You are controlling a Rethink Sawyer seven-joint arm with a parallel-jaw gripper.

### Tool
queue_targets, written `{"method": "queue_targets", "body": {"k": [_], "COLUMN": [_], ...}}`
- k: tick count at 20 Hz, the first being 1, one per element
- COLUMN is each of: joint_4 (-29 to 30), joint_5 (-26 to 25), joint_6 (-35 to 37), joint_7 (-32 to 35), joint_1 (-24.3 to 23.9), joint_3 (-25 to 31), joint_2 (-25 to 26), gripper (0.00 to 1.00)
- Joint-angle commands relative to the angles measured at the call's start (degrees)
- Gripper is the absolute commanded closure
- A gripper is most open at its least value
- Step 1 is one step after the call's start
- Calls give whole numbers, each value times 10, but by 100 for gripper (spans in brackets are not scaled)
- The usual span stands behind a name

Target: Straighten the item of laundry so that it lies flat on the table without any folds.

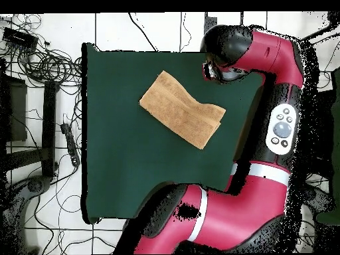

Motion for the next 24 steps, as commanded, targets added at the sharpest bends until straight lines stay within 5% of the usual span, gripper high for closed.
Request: {"method": "queue_targets", "body": {"k": [1,24], "joint_4": [69,110], "joint_5": [-23,-14], "joint_6": [39,-1], "joint_7": [-251,-311], "joint_1": [9,13], "joint_3": [64,67], "joint_2": [-9,-19], "gripper": [0,0]}}
